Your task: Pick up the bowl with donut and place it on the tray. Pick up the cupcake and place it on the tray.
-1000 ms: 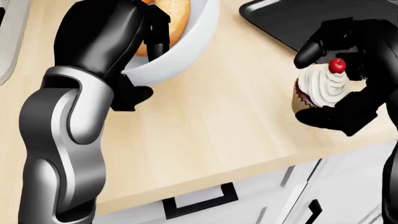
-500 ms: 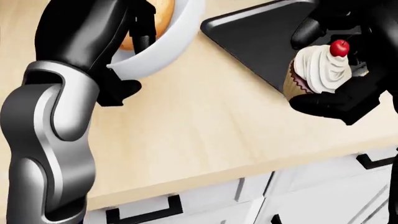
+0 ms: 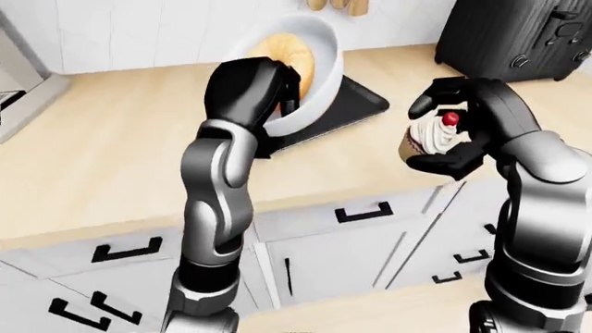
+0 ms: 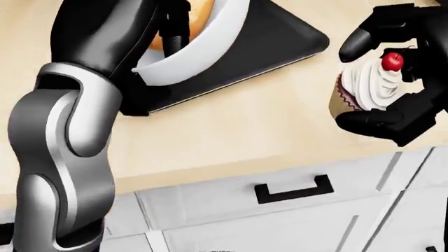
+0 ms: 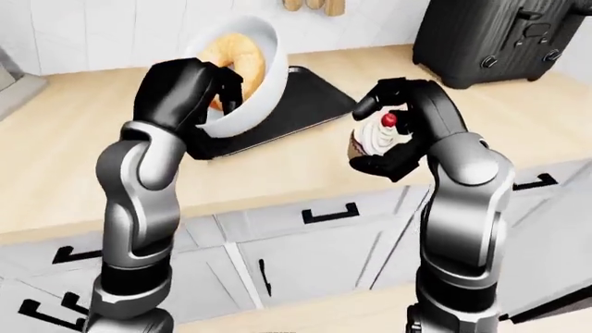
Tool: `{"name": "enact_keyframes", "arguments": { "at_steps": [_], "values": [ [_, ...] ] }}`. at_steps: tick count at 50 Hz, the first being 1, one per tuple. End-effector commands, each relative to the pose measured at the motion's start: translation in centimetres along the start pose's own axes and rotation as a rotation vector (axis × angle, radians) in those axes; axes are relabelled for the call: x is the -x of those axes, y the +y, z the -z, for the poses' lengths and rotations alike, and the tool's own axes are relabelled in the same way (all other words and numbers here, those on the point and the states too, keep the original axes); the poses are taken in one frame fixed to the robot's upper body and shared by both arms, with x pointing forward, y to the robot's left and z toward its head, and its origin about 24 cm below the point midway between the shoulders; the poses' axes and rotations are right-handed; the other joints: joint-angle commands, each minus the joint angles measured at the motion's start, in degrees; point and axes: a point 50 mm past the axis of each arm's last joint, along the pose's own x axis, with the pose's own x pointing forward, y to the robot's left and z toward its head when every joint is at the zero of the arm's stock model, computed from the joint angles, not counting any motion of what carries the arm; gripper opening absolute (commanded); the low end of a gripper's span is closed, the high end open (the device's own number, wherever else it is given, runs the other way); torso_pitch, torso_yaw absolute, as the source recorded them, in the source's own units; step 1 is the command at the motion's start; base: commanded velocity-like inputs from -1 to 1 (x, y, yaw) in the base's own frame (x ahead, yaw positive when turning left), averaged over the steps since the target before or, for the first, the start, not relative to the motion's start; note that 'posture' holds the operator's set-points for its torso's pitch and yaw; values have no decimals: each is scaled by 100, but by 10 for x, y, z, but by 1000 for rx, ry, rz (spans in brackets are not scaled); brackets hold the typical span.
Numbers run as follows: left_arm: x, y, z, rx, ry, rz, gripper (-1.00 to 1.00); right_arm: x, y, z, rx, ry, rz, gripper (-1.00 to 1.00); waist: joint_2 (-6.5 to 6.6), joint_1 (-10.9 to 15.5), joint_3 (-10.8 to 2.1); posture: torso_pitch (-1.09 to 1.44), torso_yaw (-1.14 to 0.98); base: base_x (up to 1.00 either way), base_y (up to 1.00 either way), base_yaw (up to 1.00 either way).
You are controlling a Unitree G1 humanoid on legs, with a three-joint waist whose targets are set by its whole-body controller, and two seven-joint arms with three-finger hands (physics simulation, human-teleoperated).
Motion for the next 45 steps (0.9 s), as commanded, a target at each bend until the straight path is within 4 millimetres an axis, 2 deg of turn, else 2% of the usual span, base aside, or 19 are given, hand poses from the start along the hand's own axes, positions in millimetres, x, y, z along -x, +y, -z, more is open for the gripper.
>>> {"name": "enact_keyframes", "arguments": {
  "at_steps": [1, 2, 4, 13, 24, 25, 27, 31, 34, 36, 37, 39, 44, 45],
  "values": [
    [2, 24, -7, -18, -37, -135, -100, 5, -4, -21, 37, -107, 29, -100, -129, 131, -235, 0, 0, 0, 0, 100],
    [2, 24, -7, -19, -38, -135, -100, 5, -4, -20, 36, -106, 29, -100, -112, 74, -224, 0, 0, 0, 0, 100],
    [2, 24, -7, -19, -37, -135, -100, 5, -4, -19, 35, -106, 30, -100, -110, 123, -325, 0, 0, 0, 0, 100],
    [3, 23, -7, -19, -37, -134, -100, 5, -5, -20, 28, -114, 32, -100, 87, 197, -301, 0, 0, 0, 0, 100],
    [2, 24, -6, -21, -37, -136, -100, 6, -7, -23, 24, -116, 35, -100, 311, 194, -237, 0, 0, 0, 0, 98],
    [2, 24, -6, -22, -38, -136, -100, 5, -7, -23, 19, -113, 32, -100, 310, 71, -171, 0, 0, 0, 0, 0],
    [1, 25, -7, -23, -38, -136, -100, 5, -8, -24, 15, -114, 36, -100, 325, 81, -201, 0, 0, 0, 0, 0],
    [-2, 30, -7, -28, -40, -141, -100, 6, -12, -26, 14, -120, 48, -100, 378, 53, -147, 0, 0, 0, 0, 0],
    [-2, 31, -8, -29, -41, -143, -100, 8, -14, -29, 11, -120, 56, -100, 483, 22, -170, 0, 0, 0, 0, 0],
    [-3, 31, -8, -29, -42, -143, -100, 9, -15, -29, 10, -123, 57, -100, 632, 5, -242, 0, 0, 0, 0, 0],
    [-3, 31, -8, -29, -43, -143, -100, 8, -15, -29, 11, -123, 58, -100, 556, -12, -206, 0, 0, 0, 0, 0],
    [-3, 32, -8, -32, -43, -145, -100, 9, -16, -30, 10, -126, 60, -100, 504, -32, -245, 0, 0, 0, 0, 0],
    [-5, 33, -6, -33, -37, -147, -100, 10, -18, -31, 8, -127, 66, -100, 427, -71, -308, 0, 0, 1, 0, 0],
    [-4, 33, -6, -34, -38, -147, -100, 10, -18, -31, 8, -126, 66, -100, 456, -82, -425, 0, 0, 10, 0, 0]
  ]
}}
